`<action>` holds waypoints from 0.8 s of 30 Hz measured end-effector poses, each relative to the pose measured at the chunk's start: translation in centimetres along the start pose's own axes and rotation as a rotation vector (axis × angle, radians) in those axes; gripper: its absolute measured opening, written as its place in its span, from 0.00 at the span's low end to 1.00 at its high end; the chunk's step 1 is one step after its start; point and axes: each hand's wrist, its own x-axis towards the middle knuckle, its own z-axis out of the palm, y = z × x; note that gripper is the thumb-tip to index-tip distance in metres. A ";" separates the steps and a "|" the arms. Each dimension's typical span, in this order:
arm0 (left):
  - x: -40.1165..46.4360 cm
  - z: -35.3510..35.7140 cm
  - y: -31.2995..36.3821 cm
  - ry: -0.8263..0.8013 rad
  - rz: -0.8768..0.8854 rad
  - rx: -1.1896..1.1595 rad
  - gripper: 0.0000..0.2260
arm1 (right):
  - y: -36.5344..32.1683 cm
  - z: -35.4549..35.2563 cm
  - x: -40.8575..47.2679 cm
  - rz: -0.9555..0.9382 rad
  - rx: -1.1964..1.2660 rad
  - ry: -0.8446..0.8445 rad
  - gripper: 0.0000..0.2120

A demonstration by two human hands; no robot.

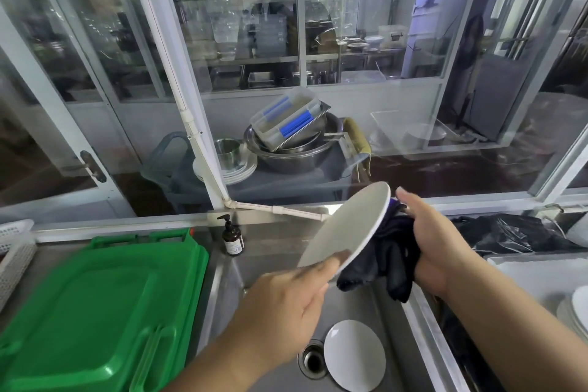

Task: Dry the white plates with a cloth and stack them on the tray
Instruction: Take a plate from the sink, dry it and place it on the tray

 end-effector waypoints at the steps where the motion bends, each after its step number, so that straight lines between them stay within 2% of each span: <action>1: 0.1 -0.1 -0.4 -0.014 0.066 0.042 0.30 | 0.0 -0.3 -0.2 0.007 0.004 -0.038 0.29; 3: 0.3 -0.3 -1.2 -0.041 0.172 0.124 0.35 | 0.2 -0.7 -0.5 0.015 -0.012 -0.122 0.35; 6: 0.5 -0.7 -2.4 -0.114 0.270 0.202 0.37 | 0.9 -1.3 -0.5 0.011 0.007 -0.166 0.30; 12: 0.4 -1.3 -3.5 -0.150 0.346 0.282 0.31 | 3.0 -1.9 -0.5 0.023 0.073 -0.171 0.24; 17: 0.0 -1.4 -4.5 -0.147 0.342 0.286 0.26 | 4.9 -1.2 -1.0 0.014 0.150 -0.147 0.25; 20: -0.6 -1.1 -4.9 -0.133 0.121 0.016 0.27 | 5.9 -1.5 -1.3 0.040 0.171 -0.143 0.27; 22: -1.2 -0.4 -5.4 -0.004 -0.203 -0.306 0.23 | 6.4 -1.8 -1.7 0.040 0.188 -0.132 0.26; 24: -1.0 0.3 -5.5 0.157 -0.596 -0.732 0.16 | 6.9 -2.0 -2.2 0.033 0.207 -0.120 0.25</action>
